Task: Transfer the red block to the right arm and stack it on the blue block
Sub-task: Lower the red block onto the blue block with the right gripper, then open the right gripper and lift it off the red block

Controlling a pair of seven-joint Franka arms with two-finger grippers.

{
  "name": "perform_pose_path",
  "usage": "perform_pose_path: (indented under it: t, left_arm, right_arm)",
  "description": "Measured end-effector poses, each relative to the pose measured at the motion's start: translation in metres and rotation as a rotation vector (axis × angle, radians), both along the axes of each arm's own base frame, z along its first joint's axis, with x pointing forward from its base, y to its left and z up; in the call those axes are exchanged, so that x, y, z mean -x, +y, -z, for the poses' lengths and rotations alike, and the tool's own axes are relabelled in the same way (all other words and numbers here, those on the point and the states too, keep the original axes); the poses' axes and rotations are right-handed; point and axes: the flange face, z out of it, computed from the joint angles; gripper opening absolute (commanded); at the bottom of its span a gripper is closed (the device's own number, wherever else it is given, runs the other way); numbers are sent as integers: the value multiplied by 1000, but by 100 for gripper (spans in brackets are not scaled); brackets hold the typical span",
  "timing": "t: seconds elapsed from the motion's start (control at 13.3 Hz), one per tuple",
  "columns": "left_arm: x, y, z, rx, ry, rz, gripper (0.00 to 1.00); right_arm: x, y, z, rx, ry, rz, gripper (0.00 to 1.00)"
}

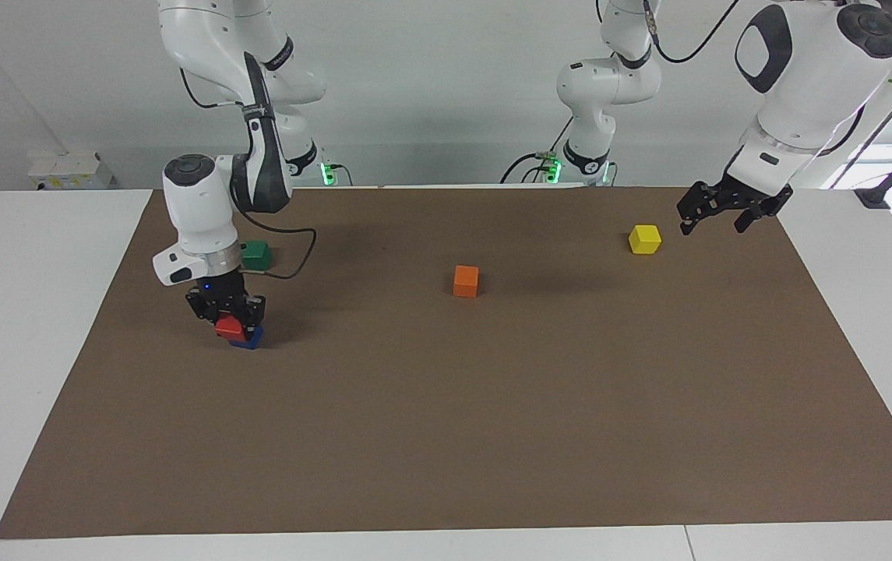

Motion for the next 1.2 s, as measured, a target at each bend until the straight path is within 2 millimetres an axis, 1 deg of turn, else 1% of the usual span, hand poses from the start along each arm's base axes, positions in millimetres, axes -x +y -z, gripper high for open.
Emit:
perform_pose_path:
  t: [0.23, 0.3, 0.38, 0.53, 0.6, 0.75, 0.9, 0.98, 1.2]
  left_arm:
    - [1, 0, -1, 0, -3, 0, 100]
    - [1, 1, -1, 0, -3, -1, 100]
    - [1, 2, -1, 0, -3, -4, 100]
    - [1, 5, -1, 0, -3, -9, 100]
    - [0, 5, -1, 0, -3, -9, 100]
    - [1, 5, -1, 0, -3, -9, 100]
    - [1, 5, -1, 0, -3, -9, 100]
    - [1, 5, -1, 0, -3, -9, 100]
    - [1, 5, -1, 0, -3, -9, 100]
  right_arm:
    - [1, 0, 1, -6, 1, 20, 42]
    - [1, 0, 2, -6, 3, 22, 46]
    - [2, 0, 3, -6, 4, 22, 54]
    - [2, 0, 3, -7, 5, 24, 59]
    - [2, 0, 3, -7, 5, 24, 66]
    - [2, 0, 3, -7, 4, 25, 72]
    - [2, 0, 3, -7, 4, 25, 88]
    - [2, 0, 3, -7, 4, 25, 100]
    - [1, 0, 1, -7, 2, 25, 100]
